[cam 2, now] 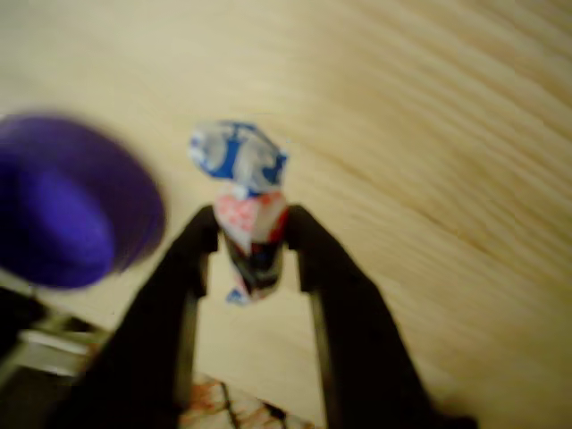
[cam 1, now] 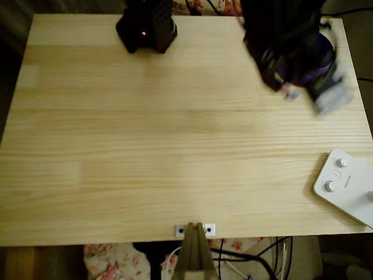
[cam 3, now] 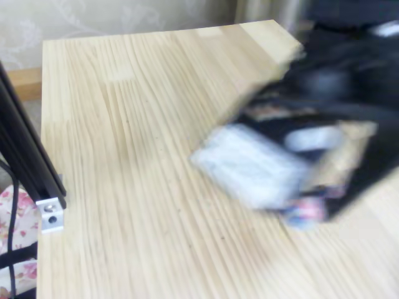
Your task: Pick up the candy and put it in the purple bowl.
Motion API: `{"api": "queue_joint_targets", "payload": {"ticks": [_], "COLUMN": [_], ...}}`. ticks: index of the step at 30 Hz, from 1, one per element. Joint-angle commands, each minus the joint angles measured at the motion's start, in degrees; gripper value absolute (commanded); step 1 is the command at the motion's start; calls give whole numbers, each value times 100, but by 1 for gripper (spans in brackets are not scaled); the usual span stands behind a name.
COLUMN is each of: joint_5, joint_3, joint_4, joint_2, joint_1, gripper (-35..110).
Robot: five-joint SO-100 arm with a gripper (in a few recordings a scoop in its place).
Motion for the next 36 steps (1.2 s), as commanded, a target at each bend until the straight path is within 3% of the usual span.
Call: {"api": "queue_joint_targets", "payload": {"ticks": [1,14,27,36], "joint_5": [-308,-598,-896,-958], "joint_3": [255,158,-105,18], "joint_4": [-615,-2188,-2461,-2312], "joint_2": [1116,299,-457,-352], "joint_1": [-791,-2610,-2399,-2355], "gripper": [0,-1,0,18]}}
